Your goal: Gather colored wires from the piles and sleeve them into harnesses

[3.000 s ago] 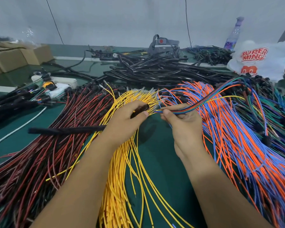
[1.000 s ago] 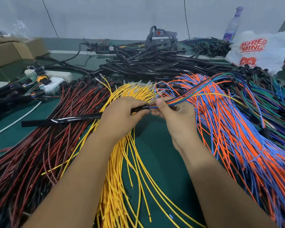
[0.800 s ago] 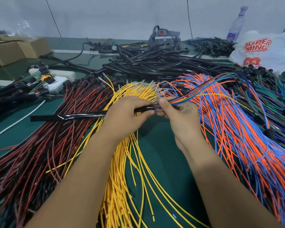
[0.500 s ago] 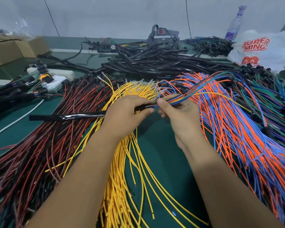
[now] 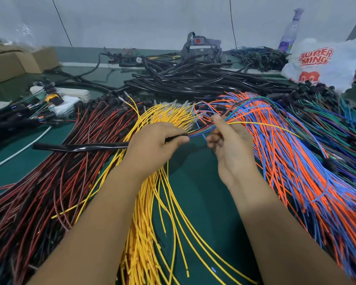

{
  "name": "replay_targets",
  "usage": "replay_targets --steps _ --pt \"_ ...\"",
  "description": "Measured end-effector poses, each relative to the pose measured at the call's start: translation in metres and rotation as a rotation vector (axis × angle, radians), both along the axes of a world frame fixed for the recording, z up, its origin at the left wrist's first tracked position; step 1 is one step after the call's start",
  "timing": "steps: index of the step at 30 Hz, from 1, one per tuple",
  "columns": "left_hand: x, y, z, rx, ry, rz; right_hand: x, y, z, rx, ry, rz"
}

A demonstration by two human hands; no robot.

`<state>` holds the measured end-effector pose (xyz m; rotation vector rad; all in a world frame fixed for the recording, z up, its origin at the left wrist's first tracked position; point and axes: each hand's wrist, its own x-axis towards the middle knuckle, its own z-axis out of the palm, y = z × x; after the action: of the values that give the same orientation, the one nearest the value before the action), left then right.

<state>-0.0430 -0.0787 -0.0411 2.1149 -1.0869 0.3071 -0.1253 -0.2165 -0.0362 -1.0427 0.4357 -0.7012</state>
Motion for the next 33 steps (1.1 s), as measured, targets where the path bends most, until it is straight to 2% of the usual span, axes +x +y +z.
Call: replay_targets --steps 4,7,13,21,27,33 --pt "-0.001 0.0 0.0 -0.009 0.023 0.036 0.0 0.002 0.0 0.021 -0.071 0.047" --pt "-0.002 0.0 0.001 -0.047 0.048 0.026 0.001 0.007 -0.003 -0.045 -0.092 0.168" --pt "-0.008 0.0 0.003 -0.107 0.02 -0.055 -0.002 0.008 -0.006 -0.197 0.043 0.281" --pt "-0.001 0.003 -0.002 -0.071 0.03 0.021 -0.007 -0.003 0.002 0.139 -0.131 0.17" --pt "0.0 0.003 -0.002 -0.039 0.029 0.153 -0.003 0.0 0.001 -0.001 -0.121 0.056" --pt "-0.007 0.0 0.002 -0.082 -0.053 0.073 0.0 0.006 -0.004 -0.101 -0.141 0.192"
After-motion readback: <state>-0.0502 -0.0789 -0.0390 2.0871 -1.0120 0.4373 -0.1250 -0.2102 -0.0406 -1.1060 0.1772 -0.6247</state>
